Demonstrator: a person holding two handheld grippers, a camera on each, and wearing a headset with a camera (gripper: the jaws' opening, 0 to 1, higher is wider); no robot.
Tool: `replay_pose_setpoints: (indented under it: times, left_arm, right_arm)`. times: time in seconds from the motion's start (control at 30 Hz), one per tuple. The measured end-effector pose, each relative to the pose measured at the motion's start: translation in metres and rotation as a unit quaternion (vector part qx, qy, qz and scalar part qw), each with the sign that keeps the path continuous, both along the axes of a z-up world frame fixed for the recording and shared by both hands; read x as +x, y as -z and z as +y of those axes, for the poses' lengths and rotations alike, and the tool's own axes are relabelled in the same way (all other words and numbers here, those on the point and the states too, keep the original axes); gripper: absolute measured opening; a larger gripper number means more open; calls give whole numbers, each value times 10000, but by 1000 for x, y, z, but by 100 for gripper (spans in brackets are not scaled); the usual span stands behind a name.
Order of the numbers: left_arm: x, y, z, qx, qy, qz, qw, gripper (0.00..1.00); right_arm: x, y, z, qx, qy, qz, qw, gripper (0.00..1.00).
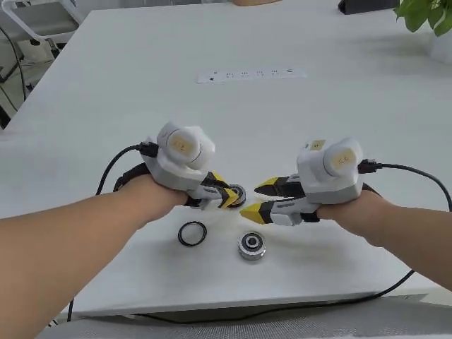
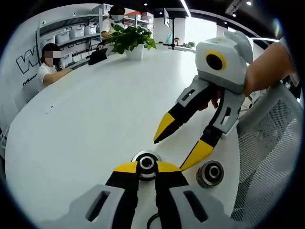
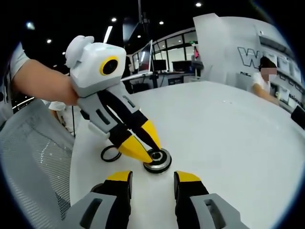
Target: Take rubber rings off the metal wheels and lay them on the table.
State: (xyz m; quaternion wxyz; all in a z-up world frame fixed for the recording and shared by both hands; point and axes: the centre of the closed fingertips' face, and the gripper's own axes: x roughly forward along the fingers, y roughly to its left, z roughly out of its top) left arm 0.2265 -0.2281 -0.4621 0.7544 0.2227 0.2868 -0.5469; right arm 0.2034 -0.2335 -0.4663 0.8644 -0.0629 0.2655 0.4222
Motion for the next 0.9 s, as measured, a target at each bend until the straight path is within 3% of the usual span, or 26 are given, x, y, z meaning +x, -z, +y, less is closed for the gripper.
replay_pose_setpoints:
  times: [0.5,0.9]
  left_arm:
    - [0,1,1,20,-118,-9,9999,7]
    - [0,0,1,-28,-151,-4,9999,7]
  right_arm:
    - [21,9,13,-264,241,-146,9993,32]
    - [21,10,13,-297,230,-197,9991,24]
